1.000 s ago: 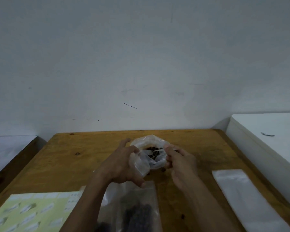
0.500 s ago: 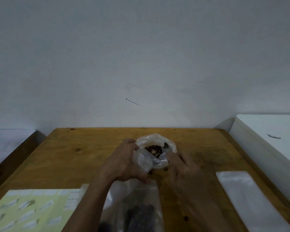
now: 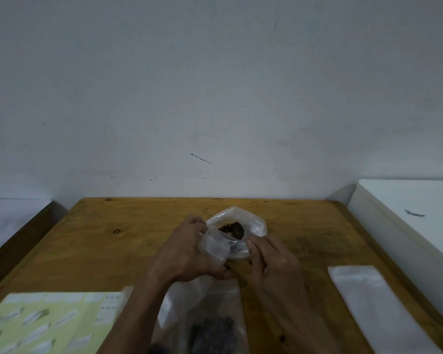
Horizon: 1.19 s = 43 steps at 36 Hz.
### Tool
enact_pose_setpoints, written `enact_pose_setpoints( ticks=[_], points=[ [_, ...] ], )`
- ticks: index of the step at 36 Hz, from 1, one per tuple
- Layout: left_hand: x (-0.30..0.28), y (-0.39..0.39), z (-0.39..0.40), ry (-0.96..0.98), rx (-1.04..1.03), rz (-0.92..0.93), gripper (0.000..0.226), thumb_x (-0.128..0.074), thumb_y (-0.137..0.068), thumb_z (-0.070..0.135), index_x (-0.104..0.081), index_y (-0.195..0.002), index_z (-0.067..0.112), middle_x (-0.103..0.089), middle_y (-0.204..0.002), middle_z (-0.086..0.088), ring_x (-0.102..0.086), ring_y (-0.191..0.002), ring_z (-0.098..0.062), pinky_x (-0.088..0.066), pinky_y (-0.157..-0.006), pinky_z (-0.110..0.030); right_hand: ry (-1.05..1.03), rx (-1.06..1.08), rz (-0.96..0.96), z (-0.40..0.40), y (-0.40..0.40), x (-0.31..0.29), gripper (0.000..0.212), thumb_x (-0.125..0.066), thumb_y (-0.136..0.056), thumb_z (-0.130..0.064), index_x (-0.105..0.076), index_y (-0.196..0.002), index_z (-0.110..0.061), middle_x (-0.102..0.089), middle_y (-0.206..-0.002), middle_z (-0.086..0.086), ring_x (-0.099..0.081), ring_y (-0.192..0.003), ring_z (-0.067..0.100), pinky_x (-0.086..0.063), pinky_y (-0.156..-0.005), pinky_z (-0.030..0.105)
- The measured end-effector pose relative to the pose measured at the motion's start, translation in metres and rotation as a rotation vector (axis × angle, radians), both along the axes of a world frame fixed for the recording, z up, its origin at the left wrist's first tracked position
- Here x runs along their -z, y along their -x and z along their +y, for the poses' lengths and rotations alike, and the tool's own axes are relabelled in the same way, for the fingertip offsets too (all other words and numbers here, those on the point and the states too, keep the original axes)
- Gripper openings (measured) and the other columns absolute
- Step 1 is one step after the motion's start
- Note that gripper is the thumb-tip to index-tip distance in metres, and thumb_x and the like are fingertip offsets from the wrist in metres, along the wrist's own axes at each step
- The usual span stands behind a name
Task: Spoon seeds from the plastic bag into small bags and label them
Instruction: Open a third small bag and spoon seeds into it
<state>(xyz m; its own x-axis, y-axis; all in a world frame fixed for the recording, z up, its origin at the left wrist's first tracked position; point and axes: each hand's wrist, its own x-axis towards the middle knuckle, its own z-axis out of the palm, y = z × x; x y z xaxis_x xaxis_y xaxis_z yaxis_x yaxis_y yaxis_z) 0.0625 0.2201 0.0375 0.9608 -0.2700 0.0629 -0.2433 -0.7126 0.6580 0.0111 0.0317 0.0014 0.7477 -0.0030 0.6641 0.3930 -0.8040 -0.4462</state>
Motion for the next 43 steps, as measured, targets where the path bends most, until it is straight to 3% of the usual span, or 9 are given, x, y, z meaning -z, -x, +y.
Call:
enact_pose_setpoints(
  ticks=[6,13,20,26,29,32,36,39,43],
  points=[
    [-0.004,-0.001,0.007,-0.005,-0.04,-0.017,0.092,-0.095,-0.04,0.055,-0.058,-0.118,0.022,-0.046,-0.12,0.016,-0.052,-0.101,-0.006,-0.055,-0.082,-0.028,-0.022,0.008,-0.015,-0.008,0.001,-0.008,0.027,-0.048,-0.101,-0.025,-0.07,-0.11,-0.014,-0.064,-0.095,-0.004,-0.048,-0.079,-0.004,-0.036,-0.07,-0.002],
    [-0.01,0.001,0.009,-0.026,-0.046,-0.019,0.096,-0.094,-0.046,0.056,-0.055,-0.127,0.02,-0.046,-0.124,0.013,-0.05,-0.106,-0.011,-0.052,-0.084,-0.027,0.09,0.068,-0.075,-0.019,-0.001,-0.014,0.019,-0.055,-0.095,-0.009,-0.069,-0.108,-0.008,-0.067,-0.094,0.005,-0.063,-0.072,0.014,-0.054,-0.058,0.023],
    [-0.014,-0.003,0.011,-0.077,-0.069,0.026,0.087,-0.092,-0.044,0.058,-0.052,-0.114,0.027,-0.05,-0.116,0.009,-0.051,-0.1,-0.01,-0.055,-0.082,-0.034,0.039,0.025,-0.02,-0.018,-0.009,-0.024,0.023,-0.05,-0.098,-0.022,-0.071,-0.103,-0.014,-0.066,-0.09,-0.002,-0.053,-0.075,0.004,-0.034,-0.064,0.003],
    [-0.011,0.0,0.01,-0.085,-0.049,0.026,0.087,-0.093,-0.044,0.056,-0.043,-0.113,0.035,-0.045,-0.114,0.015,-0.047,-0.094,-0.005,-0.051,-0.071,-0.022,0.018,0.032,0.134,-0.011,-0.013,-0.009,0.023,-0.051,-0.102,-0.019,-0.071,-0.113,-0.016,-0.061,-0.097,-0.004,-0.05,-0.077,0.0,-0.037,-0.065,0.007],
    [-0.008,0.003,0.008,-0.065,-0.036,0.02,0.095,-0.094,-0.043,0.053,-0.045,-0.121,0.031,-0.044,-0.121,0.014,-0.05,-0.101,-0.007,-0.055,-0.078,-0.024,-0.135,0.044,0.151,-0.008,-0.009,-0.001,0.024,-0.052,-0.101,-0.021,-0.071,-0.116,-0.018,-0.06,-0.099,-0.01,-0.05,-0.082,-0.012,-0.04,-0.068,0.003],
    [-0.007,0.006,0.008,-0.049,-0.026,0.017,0.1,-0.095,-0.045,0.049,-0.044,-0.128,0.027,-0.045,-0.126,0.014,-0.05,-0.108,-0.008,-0.053,-0.079,-0.021,-0.231,0.067,0.084,-0.01,-0.004,0.001,0.02,-0.055,-0.099,-0.022,-0.071,-0.111,-0.022,-0.066,-0.094,-0.008,-0.057,-0.079,-0.008,-0.049,-0.067,0.009],
    [-0.007,0.011,0.01,-0.104,0.02,-0.018,0.104,-0.094,-0.045,0.052,-0.052,-0.134,0.02,-0.041,-0.127,0.018,-0.049,-0.109,-0.006,-0.054,-0.084,-0.022,-0.162,0.061,0.002,-0.017,-0.002,0.004,0.021,-0.056,-0.097,-0.016,-0.073,-0.109,-0.014,-0.066,-0.093,-0.004,-0.053,-0.073,-0.006,-0.039,-0.071,-0.002],
    [-0.004,0.013,0.012,-0.126,0.056,-0.02,0.112,-0.092,-0.044,0.057,-0.051,-0.14,0.017,-0.037,-0.13,0.021,-0.046,-0.112,-0.004,-0.052,-0.089,-0.022,-0.153,0.022,0.038,-0.02,-0.004,0.014,0.022,-0.055,-0.098,-0.019,-0.072,-0.111,-0.016,-0.067,-0.097,-0.005,-0.056,-0.083,-0.003,-0.04,-0.073,-0.002],
    [-0.001,0.015,0.014,-0.118,0.067,-0.026,0.116,-0.09,-0.042,0.062,-0.05,-0.141,0.016,-0.036,-0.131,0.023,-0.047,-0.115,-0.002,-0.051,-0.092,-0.02,-0.175,0.023,0.06,-0.017,0.001,0.017,0.023,-0.052,-0.099,-0.021,-0.072,-0.107,-0.016,-0.065,-0.089,-0.005,-0.057,-0.073,-0.003,-0.039,-0.068,0.0]
  ],
)
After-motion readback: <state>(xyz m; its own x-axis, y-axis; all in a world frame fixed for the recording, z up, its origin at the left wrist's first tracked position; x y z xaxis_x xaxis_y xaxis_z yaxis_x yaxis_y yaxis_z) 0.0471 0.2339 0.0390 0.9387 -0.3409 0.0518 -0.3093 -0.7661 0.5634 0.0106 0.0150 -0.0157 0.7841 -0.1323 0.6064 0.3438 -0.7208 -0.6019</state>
